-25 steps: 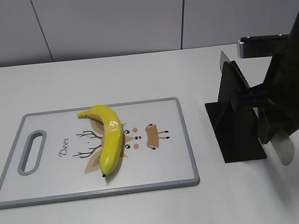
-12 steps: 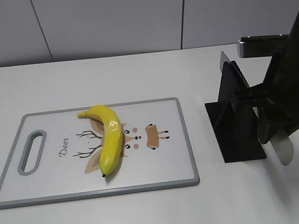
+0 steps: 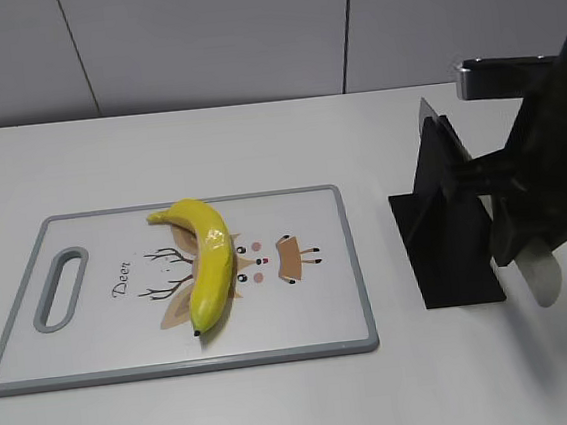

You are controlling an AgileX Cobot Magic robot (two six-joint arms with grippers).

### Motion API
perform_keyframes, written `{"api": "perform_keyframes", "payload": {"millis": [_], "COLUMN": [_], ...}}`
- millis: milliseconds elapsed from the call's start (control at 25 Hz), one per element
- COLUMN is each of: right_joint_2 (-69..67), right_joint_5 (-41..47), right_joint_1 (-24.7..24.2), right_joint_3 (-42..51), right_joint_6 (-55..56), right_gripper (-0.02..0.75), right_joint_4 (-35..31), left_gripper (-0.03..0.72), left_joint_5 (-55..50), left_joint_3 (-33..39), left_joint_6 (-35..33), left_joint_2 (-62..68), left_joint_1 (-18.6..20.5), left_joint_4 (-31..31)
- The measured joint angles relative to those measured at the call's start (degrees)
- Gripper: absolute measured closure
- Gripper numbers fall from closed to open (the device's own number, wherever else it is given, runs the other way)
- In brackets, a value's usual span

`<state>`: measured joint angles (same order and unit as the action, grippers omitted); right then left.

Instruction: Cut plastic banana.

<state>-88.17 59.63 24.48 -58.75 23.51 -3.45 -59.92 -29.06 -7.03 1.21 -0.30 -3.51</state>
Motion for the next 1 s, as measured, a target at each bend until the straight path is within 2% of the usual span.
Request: {"api": "perform_keyframes", "payload": {"millis": [440, 1000], "right_joint_2": [3.36, 6.38], "right_joint_5": [0.69, 3.66], "right_joint_1": [0.00, 0.00], "right_joint_3": [-0.80, -9.43], "right_joint_6": [0.98, 1.60], "right_gripper": [0.565, 0.566], "right_joint_4": [1.61, 3.91], "left_gripper": [0.129, 0.137], "left_joint_5": [0.00, 0.00], "left_joint_3": [0.00, 0.00], "left_joint_6": [0.00, 0.00], "left_joint_2": [0.00, 0.00], "left_joint_1": [0.00, 0.00], "left_joint_4": [0.00, 0.00]}}
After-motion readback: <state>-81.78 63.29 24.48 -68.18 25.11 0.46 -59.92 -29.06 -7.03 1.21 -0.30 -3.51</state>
